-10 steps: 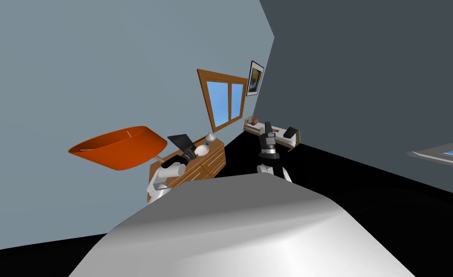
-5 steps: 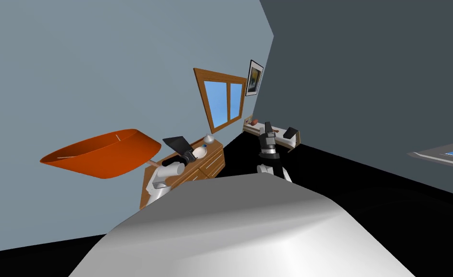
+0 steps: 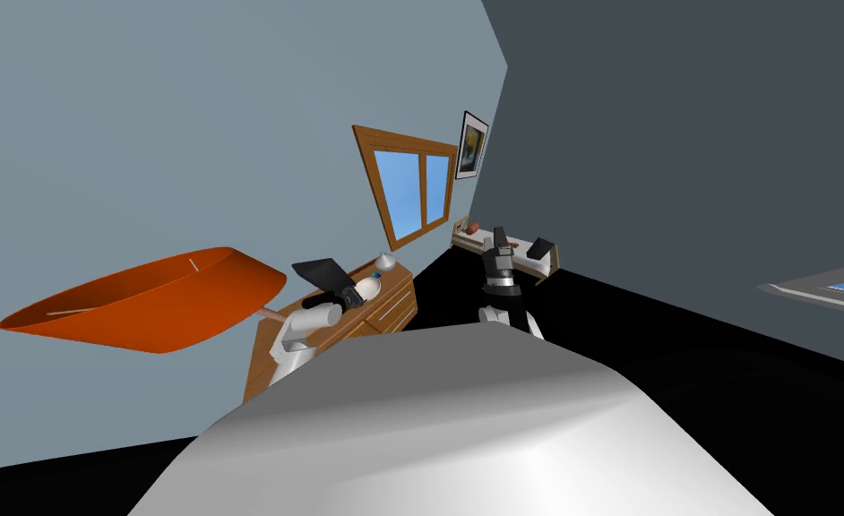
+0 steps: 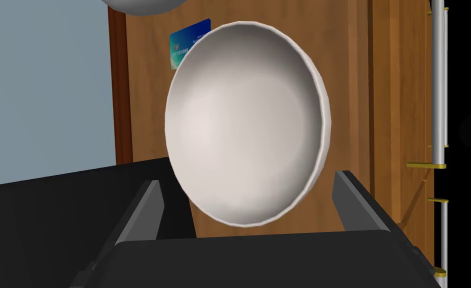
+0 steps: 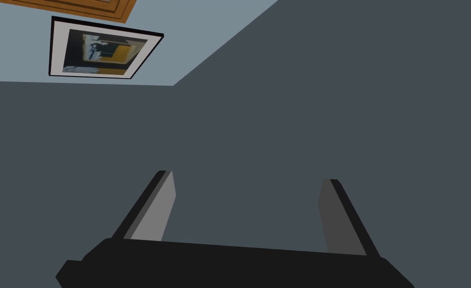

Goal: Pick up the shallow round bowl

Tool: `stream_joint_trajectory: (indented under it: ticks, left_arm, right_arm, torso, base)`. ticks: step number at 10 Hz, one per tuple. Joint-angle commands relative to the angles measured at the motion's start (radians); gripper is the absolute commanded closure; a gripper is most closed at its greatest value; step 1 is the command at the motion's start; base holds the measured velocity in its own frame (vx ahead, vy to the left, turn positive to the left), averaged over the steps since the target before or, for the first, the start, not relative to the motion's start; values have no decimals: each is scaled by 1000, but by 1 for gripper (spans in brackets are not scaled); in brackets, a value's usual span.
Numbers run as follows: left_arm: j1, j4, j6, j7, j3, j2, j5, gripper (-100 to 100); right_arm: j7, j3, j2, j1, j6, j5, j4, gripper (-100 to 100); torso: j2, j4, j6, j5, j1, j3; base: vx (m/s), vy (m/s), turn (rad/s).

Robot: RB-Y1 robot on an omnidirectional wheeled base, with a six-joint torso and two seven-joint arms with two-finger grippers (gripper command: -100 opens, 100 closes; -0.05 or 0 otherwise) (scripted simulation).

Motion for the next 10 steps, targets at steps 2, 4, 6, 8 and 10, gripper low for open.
stream_joint_trajectory:
  ticks: [2,4,6,8,10]
  left_arm:
    - [-13,18,72,31,10,6,8,-100]
    - [-15,31,121,47,16,8,14,-100]
    - [-16,44,155,61,20,9,20,-100]
    - [-16,66,211,86,27,10,28,-100]
    - [-10,85,251,102,29,8,34,-100]
  right_arm:
    - [0,0,0,0,0,0,0,0]
    - [0,0,0,0,0,0,0,0]
    - [0,0,0,0,0,0,0,0]
    - [0,0,0,0,0,0,0,0]
    - [0,0,0,0,0,0,0,0]
  torso:
    - [1,0,0,0,0,1]
    - [1,0,0,0,1,0]
    - [-1,0,0,0,-1,-1]
    - [1,0,0,0,1,1]
    - [0,0,0,0,0,0]
  base:
    - [60,-28,-19]
    - [70,-37,-17]
    - [84,-57,-20]
    - [67,-29,-26]
    - [81,-39,-22]
